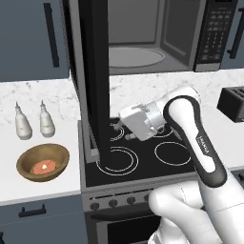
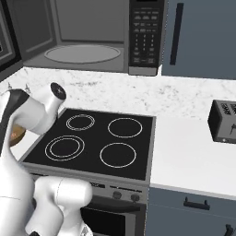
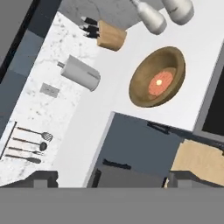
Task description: Open the microwave, place the bowl with waffle inside the microwave, then close the microwave door and turn it on.
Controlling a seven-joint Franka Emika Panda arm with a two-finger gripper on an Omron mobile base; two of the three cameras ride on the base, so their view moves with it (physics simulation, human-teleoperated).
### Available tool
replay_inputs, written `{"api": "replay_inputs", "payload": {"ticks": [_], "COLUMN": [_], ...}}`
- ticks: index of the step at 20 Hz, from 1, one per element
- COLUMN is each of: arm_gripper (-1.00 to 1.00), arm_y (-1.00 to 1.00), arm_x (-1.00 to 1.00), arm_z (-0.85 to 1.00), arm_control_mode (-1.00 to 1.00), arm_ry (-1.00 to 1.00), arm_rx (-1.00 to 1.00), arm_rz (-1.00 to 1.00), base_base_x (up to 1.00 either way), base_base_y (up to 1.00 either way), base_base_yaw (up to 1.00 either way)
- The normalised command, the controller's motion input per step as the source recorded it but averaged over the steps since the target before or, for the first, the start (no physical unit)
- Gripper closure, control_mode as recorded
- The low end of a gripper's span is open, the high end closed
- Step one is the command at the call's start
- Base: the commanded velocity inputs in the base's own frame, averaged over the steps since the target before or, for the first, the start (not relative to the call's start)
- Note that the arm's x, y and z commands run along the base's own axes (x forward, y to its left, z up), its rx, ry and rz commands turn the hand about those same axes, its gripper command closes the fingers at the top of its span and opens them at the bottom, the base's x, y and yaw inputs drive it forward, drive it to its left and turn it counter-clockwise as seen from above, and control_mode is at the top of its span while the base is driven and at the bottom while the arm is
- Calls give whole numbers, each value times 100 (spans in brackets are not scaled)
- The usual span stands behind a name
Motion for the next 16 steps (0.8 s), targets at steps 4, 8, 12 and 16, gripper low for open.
{"api": "replay_inputs", "payload": {"ticks": [4, 8, 12, 16], "arm_gripper": [-100, -100, -100, -100], "arm_y": [82, 98, 73, 21], "arm_x": [99, 79, 54, 35], "arm_z": [-84, -64, -34, -30], "arm_control_mode": [-100, -100, -100, -100], "arm_ry": [26, 24, 10, 7], "arm_rx": [0, -2, -15, -13], "arm_rz": [0, 0, 0, 0], "base_base_x": [0, 0, 0, 0], "base_base_y": [0, 0, 0, 0], "base_base_yaw": [0, 0, 0, 0]}}
